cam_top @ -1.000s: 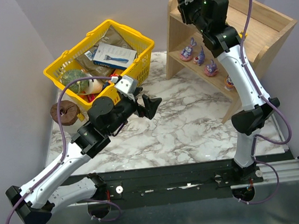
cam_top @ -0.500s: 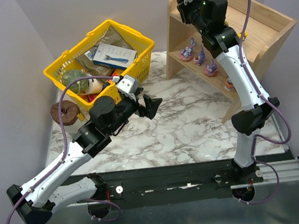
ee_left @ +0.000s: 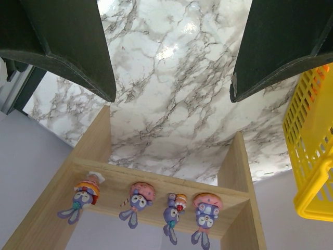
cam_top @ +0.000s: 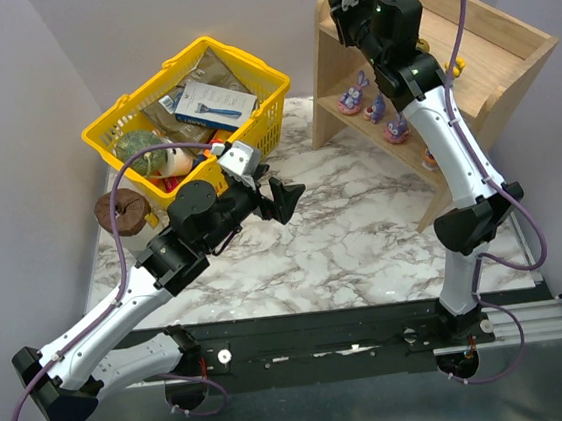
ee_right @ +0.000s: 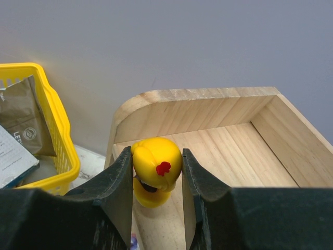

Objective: Place and organize the plastic toys onto the shelf

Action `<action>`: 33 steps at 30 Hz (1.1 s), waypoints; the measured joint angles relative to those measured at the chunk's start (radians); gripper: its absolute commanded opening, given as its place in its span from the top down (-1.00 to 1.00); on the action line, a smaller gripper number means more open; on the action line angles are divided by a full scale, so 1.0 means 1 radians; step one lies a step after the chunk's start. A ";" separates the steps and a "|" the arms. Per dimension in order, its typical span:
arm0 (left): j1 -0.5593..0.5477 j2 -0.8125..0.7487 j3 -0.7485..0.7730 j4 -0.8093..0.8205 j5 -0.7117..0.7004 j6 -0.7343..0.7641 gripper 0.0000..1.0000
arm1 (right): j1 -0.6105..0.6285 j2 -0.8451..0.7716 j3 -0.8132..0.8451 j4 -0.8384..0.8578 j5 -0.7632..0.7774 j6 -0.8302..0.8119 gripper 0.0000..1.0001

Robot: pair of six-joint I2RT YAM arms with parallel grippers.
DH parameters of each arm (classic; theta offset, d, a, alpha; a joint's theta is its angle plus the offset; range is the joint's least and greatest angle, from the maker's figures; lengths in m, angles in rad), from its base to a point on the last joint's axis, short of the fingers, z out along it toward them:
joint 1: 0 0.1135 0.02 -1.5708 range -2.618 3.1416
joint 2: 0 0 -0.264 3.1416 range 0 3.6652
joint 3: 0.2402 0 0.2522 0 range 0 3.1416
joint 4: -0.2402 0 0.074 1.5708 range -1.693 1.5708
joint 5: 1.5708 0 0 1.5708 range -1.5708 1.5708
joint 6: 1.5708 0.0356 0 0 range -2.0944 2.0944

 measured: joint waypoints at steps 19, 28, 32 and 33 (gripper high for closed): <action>0.000 -0.004 0.000 0.000 -0.001 0.003 -0.98 | 0.018 -0.006 -0.026 0.030 0.061 -0.003 0.17; 0.000 -0.006 0.000 0.000 -0.007 0.004 -0.98 | 0.024 -0.006 -0.039 0.034 0.073 0.010 0.08; 0.000 -0.006 0.000 0.000 -0.008 0.004 -0.98 | 0.025 -0.006 -0.039 0.035 0.080 0.013 -0.08; 0.000 -0.006 0.000 0.000 -0.008 0.004 -0.98 | 0.026 -0.006 -0.039 0.032 0.084 0.012 -0.11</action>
